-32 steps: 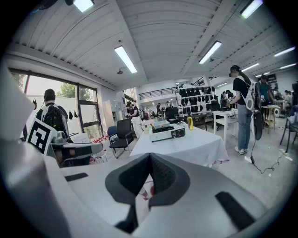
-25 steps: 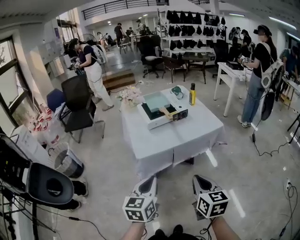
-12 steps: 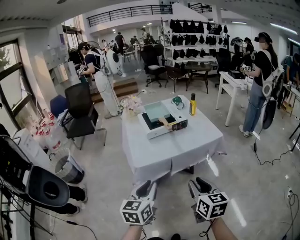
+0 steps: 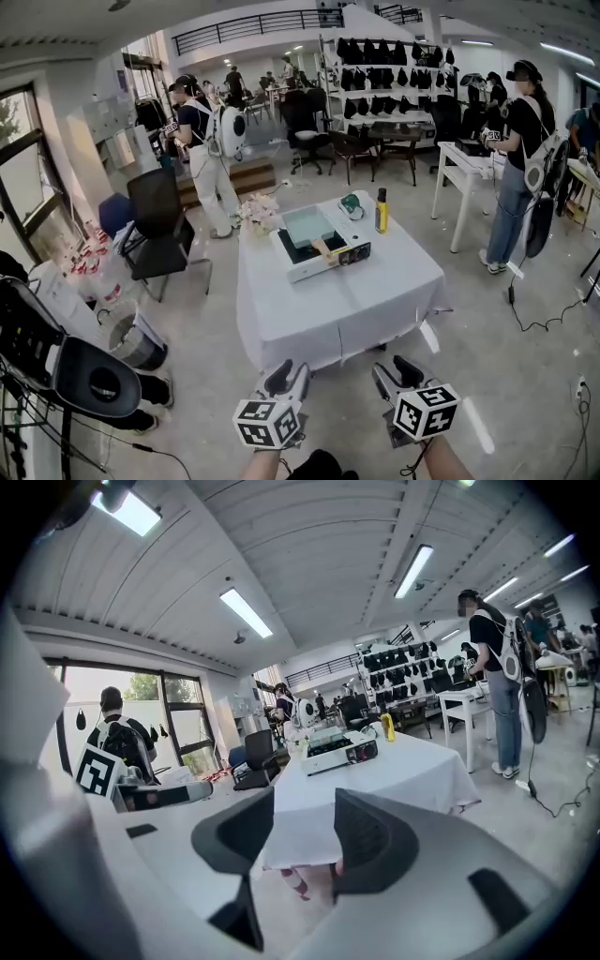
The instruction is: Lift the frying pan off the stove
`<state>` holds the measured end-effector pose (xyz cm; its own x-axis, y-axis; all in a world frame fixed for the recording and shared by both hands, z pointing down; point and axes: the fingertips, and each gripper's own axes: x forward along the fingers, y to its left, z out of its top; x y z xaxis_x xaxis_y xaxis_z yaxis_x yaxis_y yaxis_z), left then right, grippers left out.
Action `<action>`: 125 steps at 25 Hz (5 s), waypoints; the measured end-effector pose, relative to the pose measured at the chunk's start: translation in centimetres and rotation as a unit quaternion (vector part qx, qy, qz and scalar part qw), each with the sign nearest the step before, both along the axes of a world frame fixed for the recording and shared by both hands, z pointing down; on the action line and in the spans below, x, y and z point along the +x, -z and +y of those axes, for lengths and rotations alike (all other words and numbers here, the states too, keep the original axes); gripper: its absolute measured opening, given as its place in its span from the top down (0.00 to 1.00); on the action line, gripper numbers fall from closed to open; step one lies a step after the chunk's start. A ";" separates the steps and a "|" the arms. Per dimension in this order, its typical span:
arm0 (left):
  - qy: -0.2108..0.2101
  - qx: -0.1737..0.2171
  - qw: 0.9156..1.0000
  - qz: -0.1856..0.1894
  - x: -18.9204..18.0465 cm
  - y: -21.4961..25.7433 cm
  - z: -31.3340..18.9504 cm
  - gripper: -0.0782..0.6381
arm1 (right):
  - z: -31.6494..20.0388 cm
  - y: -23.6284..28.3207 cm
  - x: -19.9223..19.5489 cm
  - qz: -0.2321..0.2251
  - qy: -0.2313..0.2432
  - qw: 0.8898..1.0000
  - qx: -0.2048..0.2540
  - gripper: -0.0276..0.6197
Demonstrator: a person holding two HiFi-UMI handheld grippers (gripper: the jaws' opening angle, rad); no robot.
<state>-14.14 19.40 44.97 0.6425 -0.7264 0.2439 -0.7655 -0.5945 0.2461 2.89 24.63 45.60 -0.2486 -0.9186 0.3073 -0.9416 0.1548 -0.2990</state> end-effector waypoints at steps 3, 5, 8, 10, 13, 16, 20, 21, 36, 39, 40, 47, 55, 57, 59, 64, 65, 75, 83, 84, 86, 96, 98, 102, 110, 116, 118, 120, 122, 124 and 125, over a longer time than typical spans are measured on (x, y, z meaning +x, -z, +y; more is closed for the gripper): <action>0.002 -0.001 1.000 -0.004 0.4 -0.1 -1.2 0.72 | -1.0 0.1 0.5 -0.005 0.002 1.000 0.001 0.66; 0.003 -0.004 1.000 -0.006 0.7 -0.1 -2.2 0.72 | -2.0 0.1 0.8 -0.004 0.003 1.000 0.001 0.66; 0.006 -0.006 1.000 -0.009 1.1 -0.6 -4.4 0.72 | -4.0 0.0 1.7 -0.004 -0.001 1.000 0.005 0.66; 0.010 -0.006 1.000 -0.010 1.5 -1.0 -6.3 0.71 | -5.7 -0.1 2.4 -0.005 -0.004 1.000 0.008 0.65; 0.015 -0.011 1.000 -0.008 1.9 -1.2 -9.6 0.71 | -8.5 -0.1 3.2 -0.001 -0.007 1.000 0.010 0.65; 0.015 -0.011 1.000 -0.009 2.6 -1.4 -13.0 0.71 | -11.7 -0.1 4.0 -0.005 -0.008 1.000 0.011 0.65; 0.014 -0.008 1.000 -0.011 3.2 -1.0 -17.5 0.70 | -16.2 0.5 4.9 -0.001 -0.012 1.000 0.019 0.64; 0.014 -0.008 1.000 -0.011 3.3 -0.9 -18.6 0.70 | -17.3 0.7 5.1 0.000 -0.013 1.000 0.022 0.64; -0.011 -0.005 1.000 0.000 4.7 -1.1 -30.6 0.70 | -28.7 1.7 6.1 0.000 -0.034 0.999 0.041 0.64; -0.014 -0.008 1.000 0.002 4.7 -1.3 -31.6 0.70 | -29.7 1.9 6.1 -0.004 -0.036 0.998 0.042 0.64; -0.014 -0.009 1.000 0.003 4.7 -1.3 -31.8 0.70 | -29.9 1.9 6.1 -0.005 -0.036 0.998 0.042 0.64; -0.013 -0.011 1.000 0.008 5.2 -1.5 -33.5 0.70 | -31.8 2.0 6.7 -0.018 -0.031 0.998 0.046 0.65; 0.004 -0.014 1.000 0.007 6.0 -1.3 -36.3 0.70 | -35.7 2.0 7.5 -0.046 -0.004 0.998 0.042 0.65; 0.009 -0.016 1.000 0.010 6.3 -1.2 -37.2 0.70 | -36.9 2.0 7.7 -0.053 0.007 0.998 0.040 0.65; 0.014 -0.019 1.000 0.012 6.6 -1.2 -38.0 0.70 | -38.1 1.9 7.8 -0.063 0.018 0.997 0.036 0.65; 0.034 -0.027 0.999 0.018 6.8 -1.4 -40.1 0.70 | -41.0 1.3 7.9 -0.075 0.047 0.996 0.027 0.65; 0.039 -0.028 0.999 0.019 6.7 -1.5 -40.5 0.69 | -41.5 1.2 7.9 -0.077 0.053 0.995 0.026 0.65; 0.075 -0.061 0.995 0.040 7.3 -2.5 -43.2 0.69 | -45.7 -0.2 7.4 -0.106 0.109 0.988 0.004 0.65; 0.083 -0.118 0.986 0.080 7.6 -4.1 -43.6 0.68 | -46.8 -1.7 6.2 -0.120 0.141 0.982 -0.019 0.65; 0.083 -0.125 0.985 0.087 7.7 -4.4 -43.6 0.68 | -46.9 -1.9 6.2 -0.121 0.144 0.982 -0.021 0.65; 0.083 -0.140 0.982 0.101 8.1 -4.9 -43.6 0.67 | -47.0 -2.2 6.2 -0.123 0.148 0.981 -0.026 0.65; 0.058 -0.219 0.950 0.215 10.4 -5.3 -43.5 0.64 | -47.1 -2.8 6.3 -0.137 0.160 0.977 -0.044 0.65; 0.053 -0.232 0.943 0.230 10.9 -5.4 -43.5 0.64 | -47.1 -2.8 6.5 -0.139 0.160 0.976 -0.046 0.65; 0.040 -0.259 0.932 0.252 11.8 -5.9 -43.8 0.63 | -47.2 -3.1 6.3 -0.143 0.163 0.975 -0.050 0.65; 0.018 -0.304 0.904 0.299 13.6 -6.5 -43.9 0.63 | -46.7 -3.5 5.9 -0.154 0.173 0.971 -0.059 0.66; -0.001 -0.329 0.887 0.323 14.7 -6.7 -44.3 0.63 | -46.4 -3.9 5.8 -0.160 0.174 0.969 -0.065 0.66; -0.008 -0.337 0.882 0.328 15.1 -6.7 -44.4 0.62 | -46.2 -4.0 5.9 -0.162 0.173 0.969 -0.067 0.66; -0.015 -0.345 0.878 0.331 15.5 -6.7 -44.5 0.62 | -46.0 -4.0 6.1 -0.164 0.171 0.969 -0.069 0.66; -0.022 -0.355 0.873 0.335 15.9 -6.8 -44.6 0.62 | -45.9 -3.9 6.2 -0.166 0.170 0.969 -0.070 0.66; -0.028 -0.365 0.867 0.338 16.4 -7.0 -44.7 0.62 | -45.8 -4.0 6.2 -0.167 0.169 0.969 -0.070 0.66; -0.031 -0.369 0.865 0.339 16.5 -7.0 -44.8 0.62 | -45.7 -4.0 6.3 -0.167 0.168 0.969 -0.071 0.66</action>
<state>2.37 -25.37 51.99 0.8516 -0.4933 0.1774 -0.2681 -0.1191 0.9560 9.15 -21.11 49.59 -0.6345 -0.7225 0.2747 -0.6913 0.3715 -0.6197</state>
